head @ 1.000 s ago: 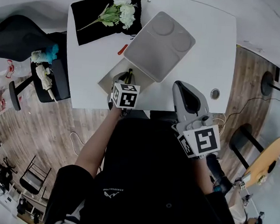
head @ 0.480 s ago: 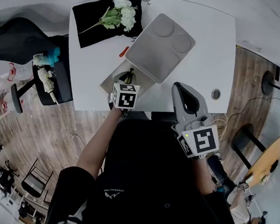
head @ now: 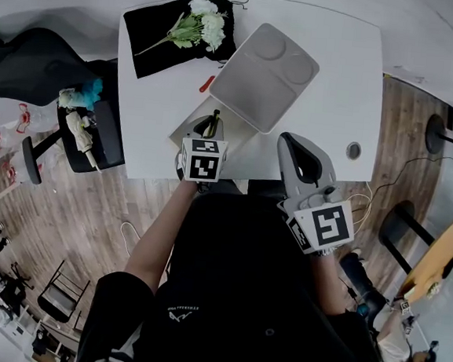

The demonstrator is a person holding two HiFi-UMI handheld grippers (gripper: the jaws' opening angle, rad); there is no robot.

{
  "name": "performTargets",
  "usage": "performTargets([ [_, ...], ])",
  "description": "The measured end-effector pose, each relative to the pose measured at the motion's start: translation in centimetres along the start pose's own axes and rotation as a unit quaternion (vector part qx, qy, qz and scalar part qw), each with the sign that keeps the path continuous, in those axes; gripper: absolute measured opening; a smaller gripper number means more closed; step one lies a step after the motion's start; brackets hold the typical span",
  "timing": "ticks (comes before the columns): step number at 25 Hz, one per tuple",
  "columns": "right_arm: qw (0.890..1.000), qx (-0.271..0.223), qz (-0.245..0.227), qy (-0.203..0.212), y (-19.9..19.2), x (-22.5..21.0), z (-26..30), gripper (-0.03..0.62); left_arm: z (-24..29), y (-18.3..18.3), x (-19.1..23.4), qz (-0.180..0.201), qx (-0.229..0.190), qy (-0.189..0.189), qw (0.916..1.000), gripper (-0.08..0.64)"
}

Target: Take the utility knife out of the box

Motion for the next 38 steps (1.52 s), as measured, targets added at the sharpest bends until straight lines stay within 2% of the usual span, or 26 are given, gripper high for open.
performTargets([
  [16, 1.0, 0.0, -0.01, -0.002, -1.2, 4.8, -1.3, 0.005, -5.7, -0.2, 0.5, 0.006, -0.048, -0.036, 0.9982, 0.063],
  [21, 1.0, 0.0, 0.003, -0.006, -2.0, 6.0, -1.7, 0.005, -7.7, -0.7, 0.5, 0.008, -0.061, -0.051, 0.9968, 0.063],
  [38, 1.0, -0.002, 0.005, -0.026, -3.3, 10.1, -1.8, 0.005, -14.2, -2.0, 1.3, 0.042, -0.113, -0.109, 0.9867, 0.063],
])
Point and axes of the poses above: the fingertips, and each gripper's own axes: z forward along the fingers, x to its left, y out of its top, the point moved 5 cm from there along -z, backward along the fingers, and after that the axes turned 9 degrees about -z, right-handed, at the moved point
